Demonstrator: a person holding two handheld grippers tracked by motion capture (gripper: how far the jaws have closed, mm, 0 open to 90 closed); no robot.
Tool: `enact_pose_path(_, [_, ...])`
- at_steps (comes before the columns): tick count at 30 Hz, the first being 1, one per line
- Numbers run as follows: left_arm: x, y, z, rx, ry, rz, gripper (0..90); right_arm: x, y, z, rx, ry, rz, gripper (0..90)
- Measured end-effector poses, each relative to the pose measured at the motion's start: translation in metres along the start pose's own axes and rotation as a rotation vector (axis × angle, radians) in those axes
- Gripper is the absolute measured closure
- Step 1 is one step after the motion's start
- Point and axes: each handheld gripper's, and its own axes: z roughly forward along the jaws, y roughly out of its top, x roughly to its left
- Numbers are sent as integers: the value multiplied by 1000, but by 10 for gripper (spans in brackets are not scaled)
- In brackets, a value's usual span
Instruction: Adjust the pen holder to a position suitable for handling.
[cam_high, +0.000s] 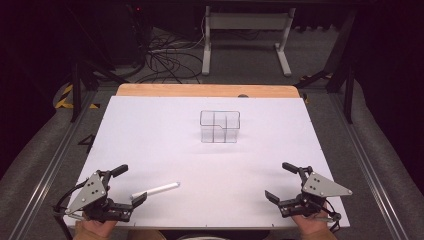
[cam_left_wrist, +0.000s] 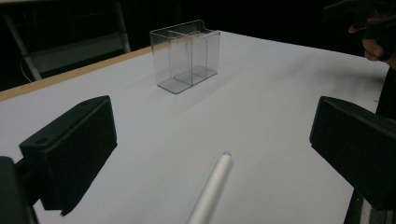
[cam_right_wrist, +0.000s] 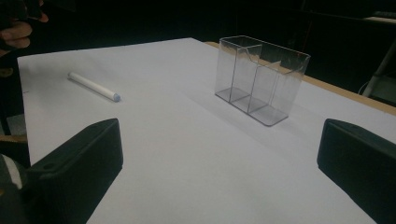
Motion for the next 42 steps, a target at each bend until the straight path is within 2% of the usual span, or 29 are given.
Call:
enact_pose_path(11, [-2, 2, 0, 24, -6, 53, 17, 1, -2, 2, 15, 15, 9, 37])
enact_pose_path(17, [-2, 3, 0, 25, -12, 43, 22, 2, -2, 3, 20, 24, 14, 46])
enact_pose_path(22, [0, 5, -1, 26, -23, 17, 25, 2, -3, 4, 23, 30, 20, 47])
enact_pose_path(31, [1, 20, 5, 56, -34, 38, 27, 2, -3, 4, 26, 33, 27, 48])
enact_pose_path(42, [4, 31, 18, 75, -69, 37, 36, 3, -4, 5, 33, 41, 29, 48])
